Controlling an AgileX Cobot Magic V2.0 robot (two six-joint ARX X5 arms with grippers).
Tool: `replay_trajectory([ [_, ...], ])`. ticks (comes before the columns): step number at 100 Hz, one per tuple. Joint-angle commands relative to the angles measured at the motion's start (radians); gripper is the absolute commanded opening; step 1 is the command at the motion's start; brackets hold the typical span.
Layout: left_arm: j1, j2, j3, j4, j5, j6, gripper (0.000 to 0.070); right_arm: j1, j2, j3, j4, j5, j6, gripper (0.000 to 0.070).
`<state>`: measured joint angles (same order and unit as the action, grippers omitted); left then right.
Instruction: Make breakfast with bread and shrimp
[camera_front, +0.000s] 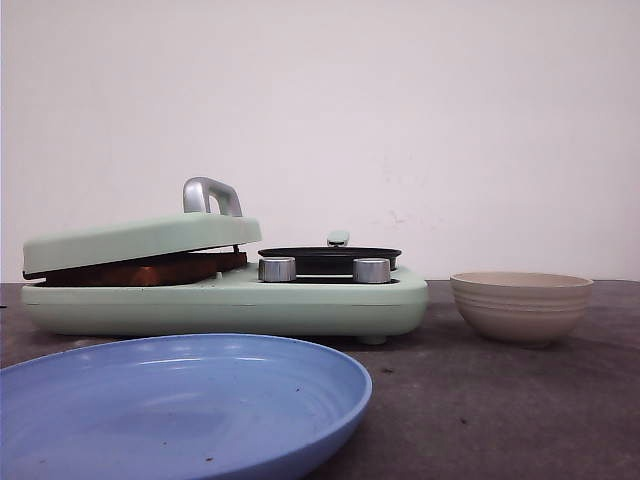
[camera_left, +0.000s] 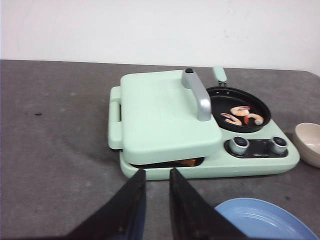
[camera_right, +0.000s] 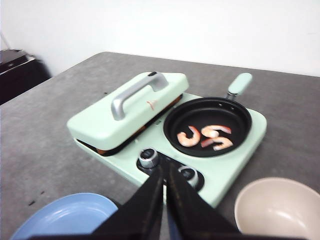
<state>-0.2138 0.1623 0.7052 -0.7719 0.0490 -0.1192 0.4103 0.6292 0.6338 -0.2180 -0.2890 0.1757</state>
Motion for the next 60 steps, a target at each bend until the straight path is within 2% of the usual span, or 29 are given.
replay_trajectory([
  [1,-0.002,0.0,0.005,0.026,0.005,-0.005,0.001,0.02,-0.025,-0.022,0.016,0.023,0.019,0.0],
  [17,-0.002,-0.003,-0.023,0.097,0.061,-0.003,0.001,0.044,-0.109,-0.09,0.016,0.029,0.007,0.0001],
  [29,-0.002,-0.021,-0.086,0.148,0.109,-0.032,0.001,0.046,-0.156,-0.126,0.01,0.028,0.005,0.0],
  [48,-0.002,-0.089,-0.186,0.228,0.111,-0.06,0.001,0.046,-0.23,-0.21,0.005,0.028,-0.003,0.0001],
  [60,-0.002,-0.129,-0.201,0.23,0.108,-0.073,0.001,0.048,-0.286,-0.286,0.01,0.029,0.006,0.0],
])
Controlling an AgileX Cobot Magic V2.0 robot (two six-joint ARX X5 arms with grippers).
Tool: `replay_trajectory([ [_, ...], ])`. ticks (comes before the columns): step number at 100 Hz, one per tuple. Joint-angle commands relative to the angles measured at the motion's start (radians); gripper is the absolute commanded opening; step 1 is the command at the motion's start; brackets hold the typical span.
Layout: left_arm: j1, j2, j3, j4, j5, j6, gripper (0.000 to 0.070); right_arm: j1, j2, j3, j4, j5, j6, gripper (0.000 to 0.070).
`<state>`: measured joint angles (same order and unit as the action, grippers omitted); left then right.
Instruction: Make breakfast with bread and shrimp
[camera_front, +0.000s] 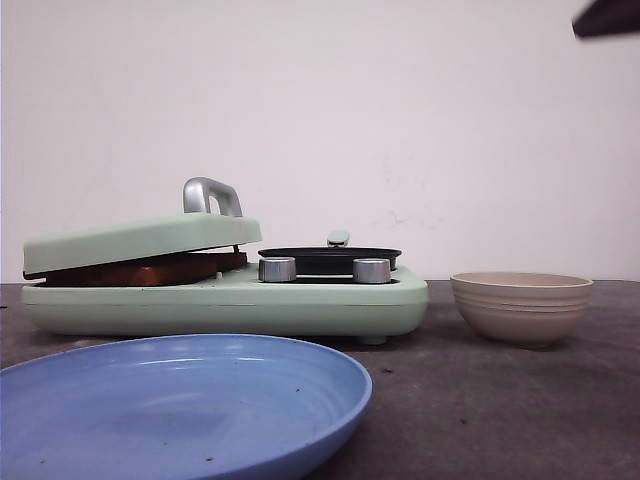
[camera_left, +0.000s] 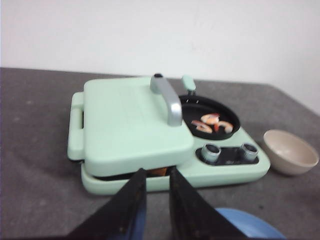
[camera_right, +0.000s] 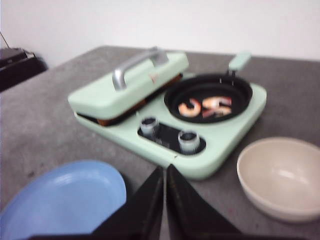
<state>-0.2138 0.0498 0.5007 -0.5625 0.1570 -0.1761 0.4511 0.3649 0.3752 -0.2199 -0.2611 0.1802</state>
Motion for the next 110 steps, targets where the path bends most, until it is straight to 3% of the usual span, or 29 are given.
replay_trajectory([
  [1,-0.002,-0.019,0.004,0.021,0.0,-0.016,0.001,0.007,-0.027,-0.034,0.013,0.002,-0.001,0.0],
  [20,-0.002,-0.034,0.004,0.021,-0.003,-0.024,0.001,0.007,-0.104,-0.083,0.016,0.008,-0.009,0.0001],
  [43,-0.002,-0.034,0.005,0.004,0.002,-0.158,0.0017,0.007,-0.12,-0.083,-0.007,-0.003,0.034,0.0001],
  [110,-0.002,-0.034,0.005,0.009,0.001,-0.156,0.0017,0.007,-0.12,-0.083,0.008,0.0,0.029,0.0],
])
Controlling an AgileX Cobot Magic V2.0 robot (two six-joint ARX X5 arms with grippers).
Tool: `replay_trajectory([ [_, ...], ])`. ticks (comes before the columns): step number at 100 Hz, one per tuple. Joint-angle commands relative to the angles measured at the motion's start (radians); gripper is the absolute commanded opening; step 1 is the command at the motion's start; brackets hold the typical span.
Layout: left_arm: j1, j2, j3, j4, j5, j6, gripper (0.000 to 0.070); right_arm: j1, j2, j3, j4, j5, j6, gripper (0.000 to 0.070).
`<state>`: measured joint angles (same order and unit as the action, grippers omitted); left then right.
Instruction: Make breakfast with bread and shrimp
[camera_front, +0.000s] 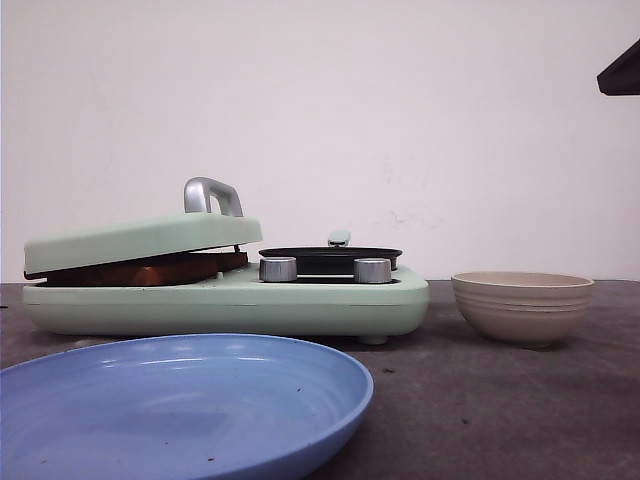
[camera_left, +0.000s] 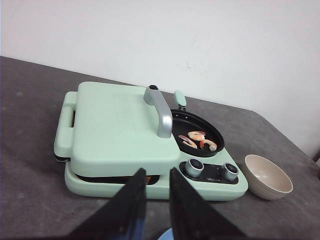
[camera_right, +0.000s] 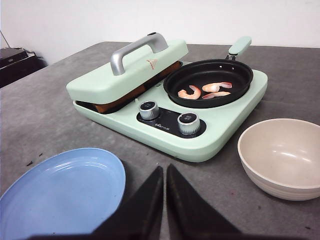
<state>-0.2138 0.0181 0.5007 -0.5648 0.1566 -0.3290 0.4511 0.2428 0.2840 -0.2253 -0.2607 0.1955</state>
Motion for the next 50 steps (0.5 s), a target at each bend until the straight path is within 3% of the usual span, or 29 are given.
replay_trajectory([
  [1,-0.002,-0.002,0.005,0.012,0.002,-0.003,0.0017,0.007,0.002,0.008,0.014,0.0,0.014,0.0],
  [12,-0.001,-0.002,0.005,0.003,0.001,0.0,0.0017,0.007,0.002,0.008,0.013,0.0,0.014,0.0],
  [25,0.011,-0.009,-0.008,0.026,-0.062,0.094,0.0017,0.007,0.002,0.008,0.014,0.0,0.014,0.0],
  [41,0.036,-0.015,-0.196,0.468,-0.187,0.259,0.0028,0.007,0.002,0.008,0.014,0.0,0.014,0.0],
  [50,0.052,-0.015,-0.319,0.626,-0.188,0.288,0.0028,0.007,0.002,0.008,0.014,0.0,0.014,0.0001],
])
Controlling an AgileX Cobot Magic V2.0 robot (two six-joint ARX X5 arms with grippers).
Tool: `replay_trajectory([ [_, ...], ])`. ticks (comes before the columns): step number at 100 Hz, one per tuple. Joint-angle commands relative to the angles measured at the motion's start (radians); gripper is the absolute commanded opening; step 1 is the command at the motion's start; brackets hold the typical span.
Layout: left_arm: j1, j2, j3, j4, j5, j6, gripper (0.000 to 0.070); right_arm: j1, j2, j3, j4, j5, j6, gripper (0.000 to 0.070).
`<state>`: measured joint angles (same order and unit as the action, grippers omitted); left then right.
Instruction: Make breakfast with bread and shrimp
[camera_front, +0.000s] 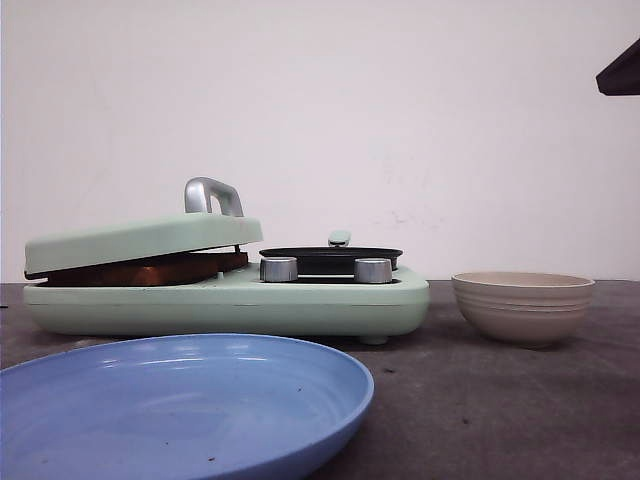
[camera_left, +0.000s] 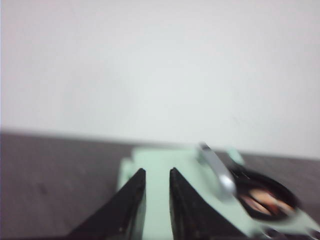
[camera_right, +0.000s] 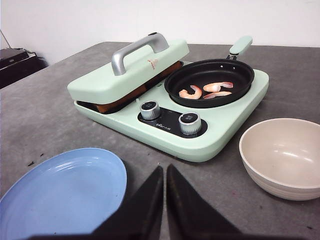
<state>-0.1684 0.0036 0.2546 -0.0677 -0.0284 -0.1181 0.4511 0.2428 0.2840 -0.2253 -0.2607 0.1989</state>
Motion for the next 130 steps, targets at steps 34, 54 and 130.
replay_trajectory([
  [34,0.02,-0.001,-0.241,-0.069,0.032,0.079,0.0029,0.007,0.002,0.008,0.015,0.0,0.01,0.0001],
  [54,0.021,-0.001,-0.241,-0.121,0.043,0.088,0.0029,0.007,0.002,0.009,0.016,0.0,0.01,0.0],
  [130,0.021,0.0,-0.241,-0.119,0.062,0.087,0.0028,0.007,0.002,0.009,0.016,0.0,0.01,0.0],
])
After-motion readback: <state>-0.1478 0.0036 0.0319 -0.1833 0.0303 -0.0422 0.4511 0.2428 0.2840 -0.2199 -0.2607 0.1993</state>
